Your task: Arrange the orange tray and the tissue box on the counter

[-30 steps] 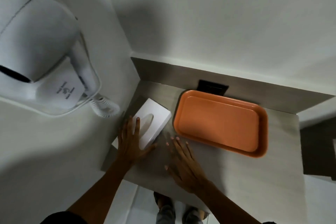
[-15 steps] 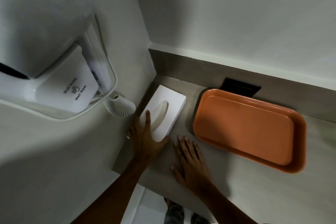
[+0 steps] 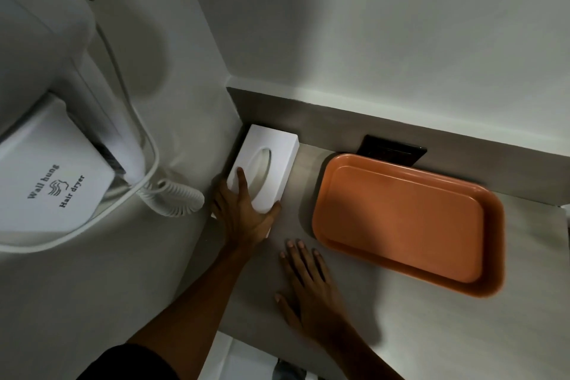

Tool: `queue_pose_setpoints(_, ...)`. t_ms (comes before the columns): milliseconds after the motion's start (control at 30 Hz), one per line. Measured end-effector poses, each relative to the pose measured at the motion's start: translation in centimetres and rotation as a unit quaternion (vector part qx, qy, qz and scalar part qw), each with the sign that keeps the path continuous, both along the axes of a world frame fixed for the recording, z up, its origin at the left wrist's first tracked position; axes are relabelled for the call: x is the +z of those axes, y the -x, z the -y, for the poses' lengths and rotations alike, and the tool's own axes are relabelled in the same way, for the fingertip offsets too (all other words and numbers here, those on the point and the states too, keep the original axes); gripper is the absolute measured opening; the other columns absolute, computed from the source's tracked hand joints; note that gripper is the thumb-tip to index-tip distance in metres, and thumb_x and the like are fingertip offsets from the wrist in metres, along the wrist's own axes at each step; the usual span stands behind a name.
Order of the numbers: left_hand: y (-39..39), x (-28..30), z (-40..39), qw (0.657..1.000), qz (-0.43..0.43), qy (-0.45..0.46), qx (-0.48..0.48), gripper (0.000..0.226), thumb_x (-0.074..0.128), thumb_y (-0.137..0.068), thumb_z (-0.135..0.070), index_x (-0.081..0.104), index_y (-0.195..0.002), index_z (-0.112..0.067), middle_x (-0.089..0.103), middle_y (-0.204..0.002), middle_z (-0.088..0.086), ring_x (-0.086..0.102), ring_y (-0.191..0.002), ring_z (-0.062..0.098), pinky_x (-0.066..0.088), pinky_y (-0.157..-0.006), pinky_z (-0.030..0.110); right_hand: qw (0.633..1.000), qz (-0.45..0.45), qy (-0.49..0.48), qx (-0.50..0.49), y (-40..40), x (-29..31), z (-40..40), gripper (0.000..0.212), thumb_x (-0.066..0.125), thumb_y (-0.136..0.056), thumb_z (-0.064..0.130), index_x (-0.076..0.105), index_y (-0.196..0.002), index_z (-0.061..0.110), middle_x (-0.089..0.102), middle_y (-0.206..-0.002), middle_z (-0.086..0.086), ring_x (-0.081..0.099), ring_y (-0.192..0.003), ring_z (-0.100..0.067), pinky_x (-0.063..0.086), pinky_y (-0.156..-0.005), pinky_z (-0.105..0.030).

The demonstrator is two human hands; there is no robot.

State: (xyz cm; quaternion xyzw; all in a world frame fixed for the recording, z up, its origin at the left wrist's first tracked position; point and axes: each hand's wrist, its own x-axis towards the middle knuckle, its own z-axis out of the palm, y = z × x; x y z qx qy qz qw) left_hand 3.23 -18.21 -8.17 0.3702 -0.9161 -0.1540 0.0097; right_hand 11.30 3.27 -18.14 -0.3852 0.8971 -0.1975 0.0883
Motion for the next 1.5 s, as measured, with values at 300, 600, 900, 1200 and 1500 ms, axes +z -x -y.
queue_pose_setpoints(300,0.7,-0.8,0.6,0.999,-0.009,0.028,-0.028,0.126,0.073,-0.074,-0.079,0.018,-0.172,-0.022,0.021,-0.175,0.025,0.025,-0.160,0.047,0.025,-0.130,0.061,1.000,0.018,-0.004,0.008,0.1,-0.1,0.1,0.082,0.041,-0.114,0.064,0.019,-0.180,0.020,0.011,-0.191,-0.005,0.012,-0.178,-0.030,0.011,-0.143,-0.051)
queue_pose_setpoints(600,-5.0,-1.7,-0.5,0.982,-0.075,0.016,-0.173,0.092,0.040,-0.101,-0.067,0.022,-0.171,-0.010,0.012,-0.182,0.015,0.013,-0.169,0.036,0.023,-0.135,0.060,0.976,0.111,0.180,-0.056,2.4,4.6,1.6,0.070,0.032,-0.120,0.051,0.010,-0.181,0.024,0.006,-0.192,0.004,0.007,-0.178,-0.015,0.000,-0.144,-0.028)
queue_pose_setpoints(900,-6.4,-2.9,0.3,0.971,-0.058,0.072,-0.219,0.075,0.035,-0.109,-0.049,0.041,-0.161,0.006,0.038,-0.171,0.025,0.038,-0.160,0.041,0.040,-0.126,0.063,0.982,0.157,0.083,-0.064,13.8,6.6,8.5,0.073,0.042,-0.123,0.038,0.006,-0.180,0.011,-0.005,-0.190,-0.004,-0.010,-0.174,-0.014,0.008,-0.146,-0.042)
queue_pose_setpoints(1200,-6.8,-5.4,5.1,0.947,-0.079,0.138,-0.277,0.082,0.052,-0.109,-0.044,0.013,-0.170,-0.004,0.020,-0.180,0.019,0.019,-0.169,0.035,0.023,-0.137,0.055,0.990,0.121,0.053,-0.045,14.9,5.7,11.7,0.082,0.044,-0.119,0.051,0.004,-0.180,0.012,-0.006,-0.191,-0.003,-0.015,-0.172,-0.012,-0.005,-0.141,-0.034)
queue_pose_setpoints(1500,-6.8,-4.3,4.1,0.963,-0.085,0.083,-0.244,0.080,0.039,-0.110,-0.053,0.021,-0.169,-0.002,0.016,-0.180,0.019,0.018,-0.169,0.037,0.024,-0.133,0.066,0.987,0.108,0.100,-0.066,13.9,8.6,10.0,0.079,0.047,-0.119,0.047,0.010,-0.180,0.012,0.003,-0.191,-0.006,-0.006,-0.175,-0.017,0.005,-0.145,-0.040)
